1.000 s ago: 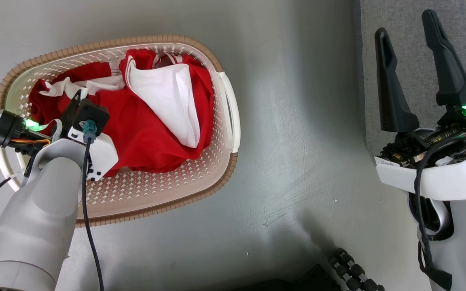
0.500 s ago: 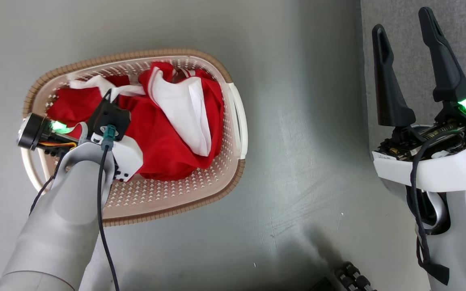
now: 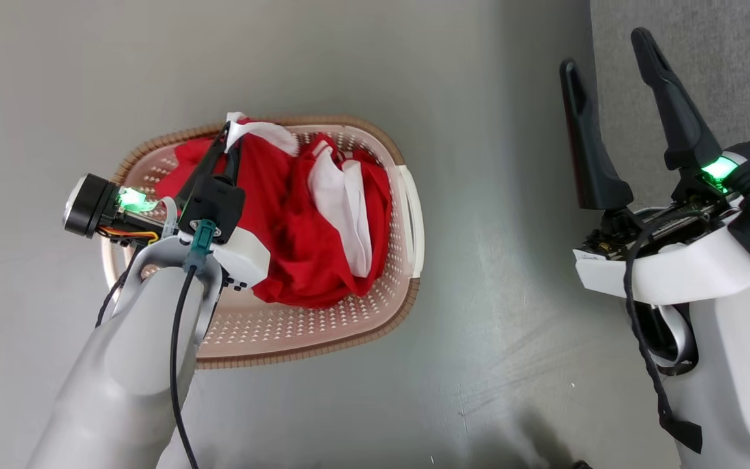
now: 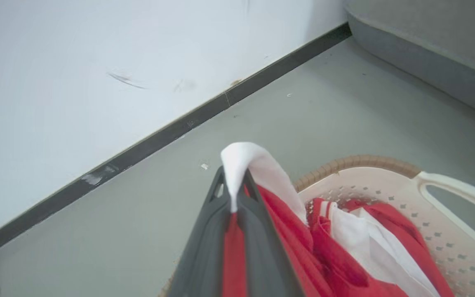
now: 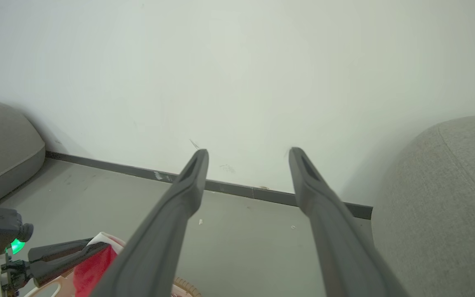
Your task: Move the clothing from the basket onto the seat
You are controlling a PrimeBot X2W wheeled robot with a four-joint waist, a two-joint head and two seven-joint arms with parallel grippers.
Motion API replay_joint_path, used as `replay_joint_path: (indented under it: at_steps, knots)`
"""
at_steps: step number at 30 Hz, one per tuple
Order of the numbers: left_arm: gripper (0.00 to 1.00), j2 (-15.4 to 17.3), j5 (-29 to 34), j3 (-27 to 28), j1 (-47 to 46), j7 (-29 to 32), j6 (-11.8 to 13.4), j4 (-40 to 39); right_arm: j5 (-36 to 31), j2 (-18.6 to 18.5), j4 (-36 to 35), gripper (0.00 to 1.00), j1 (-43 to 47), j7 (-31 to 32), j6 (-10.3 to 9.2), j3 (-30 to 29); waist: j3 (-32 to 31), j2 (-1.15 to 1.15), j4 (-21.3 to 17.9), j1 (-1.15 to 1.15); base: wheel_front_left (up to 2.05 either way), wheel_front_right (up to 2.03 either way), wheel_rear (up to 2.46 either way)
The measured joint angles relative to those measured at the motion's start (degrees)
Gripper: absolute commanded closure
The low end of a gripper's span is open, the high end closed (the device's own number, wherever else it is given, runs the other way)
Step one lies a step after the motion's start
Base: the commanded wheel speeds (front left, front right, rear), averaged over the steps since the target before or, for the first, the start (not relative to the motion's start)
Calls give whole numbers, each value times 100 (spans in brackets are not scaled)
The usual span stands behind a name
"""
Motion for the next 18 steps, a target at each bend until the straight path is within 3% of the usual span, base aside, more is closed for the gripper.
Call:
replay_joint_path:
  at_steps: [18]
  knots:
    - [100, 297, -411, 115, 893, -19, -35, -2005, -101, -43, 647, 0, 15, -5, 0, 319, -1088, 0, 469, 0, 0, 0, 0]
